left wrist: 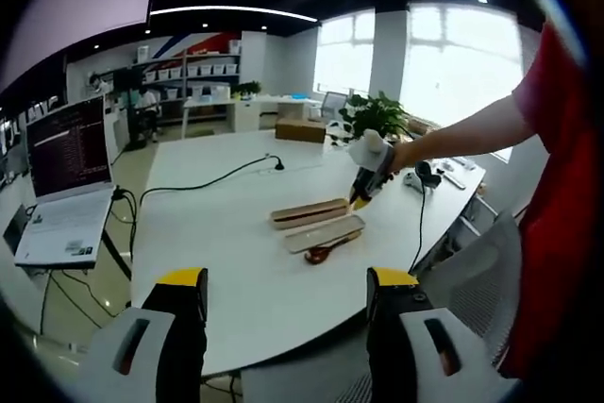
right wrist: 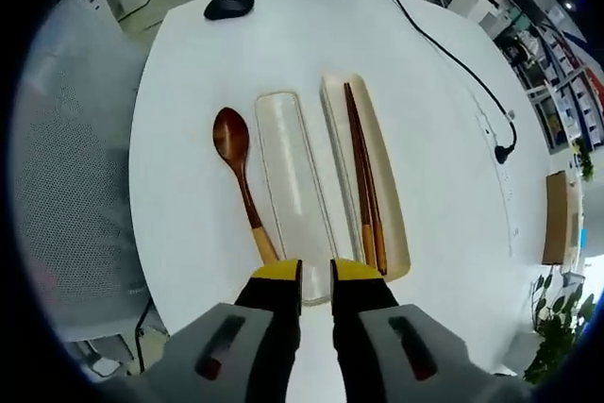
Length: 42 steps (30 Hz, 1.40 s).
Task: Arrange the utensils inside the cutlery case until each visible utensil rests in its matching compartment.
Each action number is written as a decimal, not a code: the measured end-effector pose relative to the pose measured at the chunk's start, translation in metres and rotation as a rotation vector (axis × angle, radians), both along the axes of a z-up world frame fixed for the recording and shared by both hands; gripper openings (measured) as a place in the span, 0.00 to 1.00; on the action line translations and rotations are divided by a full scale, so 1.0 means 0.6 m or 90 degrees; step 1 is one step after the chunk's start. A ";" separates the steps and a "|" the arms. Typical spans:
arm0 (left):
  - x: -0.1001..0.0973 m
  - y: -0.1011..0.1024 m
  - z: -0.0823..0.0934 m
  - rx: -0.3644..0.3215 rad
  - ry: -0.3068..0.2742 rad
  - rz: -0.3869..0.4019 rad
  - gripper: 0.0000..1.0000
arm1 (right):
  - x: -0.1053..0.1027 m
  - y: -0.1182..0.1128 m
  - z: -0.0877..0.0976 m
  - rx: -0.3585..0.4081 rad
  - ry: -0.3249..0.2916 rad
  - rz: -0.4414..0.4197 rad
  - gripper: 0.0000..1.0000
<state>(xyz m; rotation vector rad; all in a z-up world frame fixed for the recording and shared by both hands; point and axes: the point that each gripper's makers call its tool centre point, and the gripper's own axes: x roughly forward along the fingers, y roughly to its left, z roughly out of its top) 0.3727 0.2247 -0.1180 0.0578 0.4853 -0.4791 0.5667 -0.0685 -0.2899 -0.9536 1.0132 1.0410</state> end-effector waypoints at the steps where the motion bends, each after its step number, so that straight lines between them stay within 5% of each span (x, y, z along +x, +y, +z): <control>1: 0.000 0.000 0.000 -0.001 0.000 0.001 0.71 | -0.005 0.000 -0.002 0.001 0.000 0.002 0.08; 11: -0.004 0.000 0.003 0.003 -0.002 0.000 0.70 | -0.036 0.020 -0.011 0.028 0.010 0.021 0.05; 42: -0.016 0.011 -0.009 0.005 0.009 0.012 0.70 | -0.054 0.054 -0.034 0.031 0.022 0.073 0.09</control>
